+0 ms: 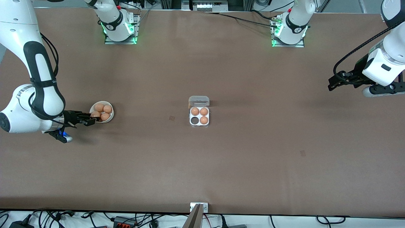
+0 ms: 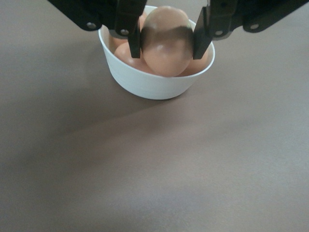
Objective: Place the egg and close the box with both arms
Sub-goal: 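Close the right gripper around one brown egg in the bowl, then lift the egg and carry it over the clear egg box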
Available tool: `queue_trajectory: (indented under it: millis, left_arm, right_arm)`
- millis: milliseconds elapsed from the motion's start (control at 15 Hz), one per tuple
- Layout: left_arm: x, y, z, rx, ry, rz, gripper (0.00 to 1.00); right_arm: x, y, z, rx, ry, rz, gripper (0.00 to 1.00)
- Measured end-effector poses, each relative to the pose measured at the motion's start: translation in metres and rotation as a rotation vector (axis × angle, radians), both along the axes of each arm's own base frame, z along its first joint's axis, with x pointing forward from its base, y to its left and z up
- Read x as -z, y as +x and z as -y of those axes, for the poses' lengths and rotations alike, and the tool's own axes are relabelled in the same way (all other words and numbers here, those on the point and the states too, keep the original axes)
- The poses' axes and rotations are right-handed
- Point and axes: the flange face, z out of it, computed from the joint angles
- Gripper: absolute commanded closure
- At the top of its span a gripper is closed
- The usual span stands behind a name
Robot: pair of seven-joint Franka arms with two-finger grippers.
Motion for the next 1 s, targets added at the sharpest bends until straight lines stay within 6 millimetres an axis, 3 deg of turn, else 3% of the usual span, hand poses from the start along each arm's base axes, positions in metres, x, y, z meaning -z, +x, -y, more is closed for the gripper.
queue_trajectory:
  millis: [67, 333, 467, 600, 733, 1000]
  left_arm:
    - [0.000, 0.000, 0.000, 0.000, 0.000, 0.000, 0.00]
    - [0.000, 0.000, 0.000, 0.000, 0.000, 0.000, 0.00]
    - [0.000, 0.000, 0.000, 0.000, 0.000, 0.000, 0.00]
    - [0.000, 0.000, 0.000, 0.000, 0.000, 0.000, 0.00]
    - [0.000, 0.000, 0.000, 0.000, 0.000, 0.001, 0.00]
    - [0.000, 0.000, 0.000, 0.000, 0.000, 0.001, 0.00]
  right_arm:
    - [-0.007, 0.003, -0.002, -0.009, 0.009, -0.006, 0.95]
    - [-0.061, 0.026, -0.013, -0.109, 0.057, 0.025, 0.99]
    - [-0.098, 0.041, -0.036, -0.195, 0.074, 0.086, 0.99]
    - [-0.126, 0.051, -0.085, -0.330, 0.098, 0.157, 0.99]
    - [-0.142, 0.057, -0.156, -0.452, 0.102, 0.229, 1.00]
    - [-0.154, 0.054, -0.290, -0.607, 0.075, 0.410, 1.00]
